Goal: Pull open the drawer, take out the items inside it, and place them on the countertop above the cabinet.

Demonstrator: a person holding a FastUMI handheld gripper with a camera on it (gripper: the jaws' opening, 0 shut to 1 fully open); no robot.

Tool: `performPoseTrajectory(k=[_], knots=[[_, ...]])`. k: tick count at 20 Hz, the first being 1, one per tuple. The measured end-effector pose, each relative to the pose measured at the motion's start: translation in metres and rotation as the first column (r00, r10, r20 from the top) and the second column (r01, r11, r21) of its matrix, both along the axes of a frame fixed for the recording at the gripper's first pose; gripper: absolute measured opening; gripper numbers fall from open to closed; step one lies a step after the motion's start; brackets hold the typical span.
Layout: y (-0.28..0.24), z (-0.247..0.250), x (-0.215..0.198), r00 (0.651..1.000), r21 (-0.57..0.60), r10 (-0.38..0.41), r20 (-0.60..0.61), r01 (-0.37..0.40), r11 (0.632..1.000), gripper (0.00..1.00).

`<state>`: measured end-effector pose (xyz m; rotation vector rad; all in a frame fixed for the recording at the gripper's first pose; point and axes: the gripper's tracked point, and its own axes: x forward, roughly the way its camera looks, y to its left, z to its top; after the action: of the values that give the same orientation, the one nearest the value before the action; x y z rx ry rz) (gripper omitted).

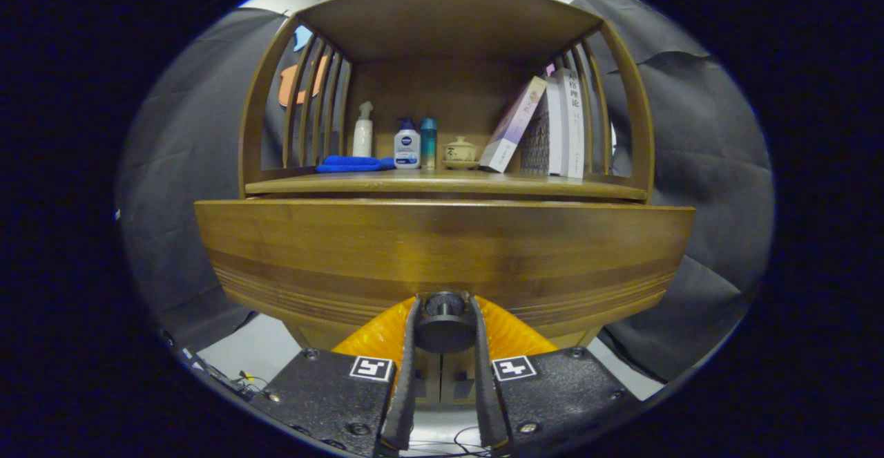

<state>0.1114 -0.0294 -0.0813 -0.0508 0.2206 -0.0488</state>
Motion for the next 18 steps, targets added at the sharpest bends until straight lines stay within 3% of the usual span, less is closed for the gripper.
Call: performPoseTrajectory(k=[18], knots=[[0.007,-0.015,-0.097,1.0,0.057,0.015,-0.024,-0.013,0.998,0.39]])
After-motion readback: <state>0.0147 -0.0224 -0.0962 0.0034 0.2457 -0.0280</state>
